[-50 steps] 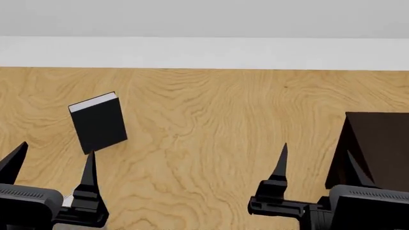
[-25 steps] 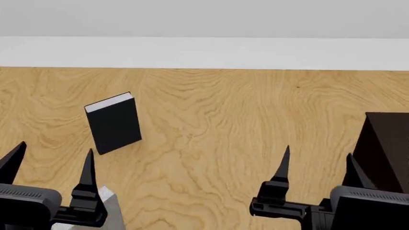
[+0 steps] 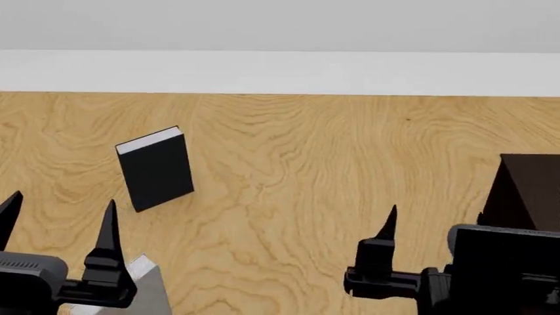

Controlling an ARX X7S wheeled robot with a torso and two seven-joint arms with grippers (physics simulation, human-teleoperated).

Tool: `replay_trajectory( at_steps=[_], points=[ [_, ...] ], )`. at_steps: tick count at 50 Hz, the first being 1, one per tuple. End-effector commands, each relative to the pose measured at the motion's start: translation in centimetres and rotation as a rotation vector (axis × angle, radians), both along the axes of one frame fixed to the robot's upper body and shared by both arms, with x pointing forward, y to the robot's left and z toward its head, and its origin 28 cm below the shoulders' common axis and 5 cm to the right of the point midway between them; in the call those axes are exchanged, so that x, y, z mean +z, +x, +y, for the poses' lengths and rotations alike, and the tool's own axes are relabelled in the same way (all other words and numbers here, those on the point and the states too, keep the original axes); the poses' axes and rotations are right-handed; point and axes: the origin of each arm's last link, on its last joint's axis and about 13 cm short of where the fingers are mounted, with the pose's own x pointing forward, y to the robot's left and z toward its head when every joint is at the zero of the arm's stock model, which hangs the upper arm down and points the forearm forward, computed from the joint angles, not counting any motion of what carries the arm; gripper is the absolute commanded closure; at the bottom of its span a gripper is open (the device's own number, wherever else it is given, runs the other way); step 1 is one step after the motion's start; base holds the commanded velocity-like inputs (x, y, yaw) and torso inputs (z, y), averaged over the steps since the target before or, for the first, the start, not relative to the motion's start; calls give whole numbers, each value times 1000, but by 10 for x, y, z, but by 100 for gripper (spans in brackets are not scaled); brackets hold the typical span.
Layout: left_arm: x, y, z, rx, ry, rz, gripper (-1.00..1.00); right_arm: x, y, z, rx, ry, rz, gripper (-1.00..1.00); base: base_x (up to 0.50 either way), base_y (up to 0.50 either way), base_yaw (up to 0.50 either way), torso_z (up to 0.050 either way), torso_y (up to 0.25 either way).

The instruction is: Pick up the book on the right and place it on the cabinet shelf.

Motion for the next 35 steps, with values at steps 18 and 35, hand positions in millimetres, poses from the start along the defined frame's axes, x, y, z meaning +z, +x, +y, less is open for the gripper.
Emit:
replay_trajectory(
  at_steps=[18,35],
  points=[
    [15,-12,10,24,18,-34,-100,69,-37,5,142,-37,490,-100,0,0,0,0,0],
    [19,-18,11,44,61,-51,-100,71,-46,9,160,40,659,-100,0,0,0,0,0]
  ],
)
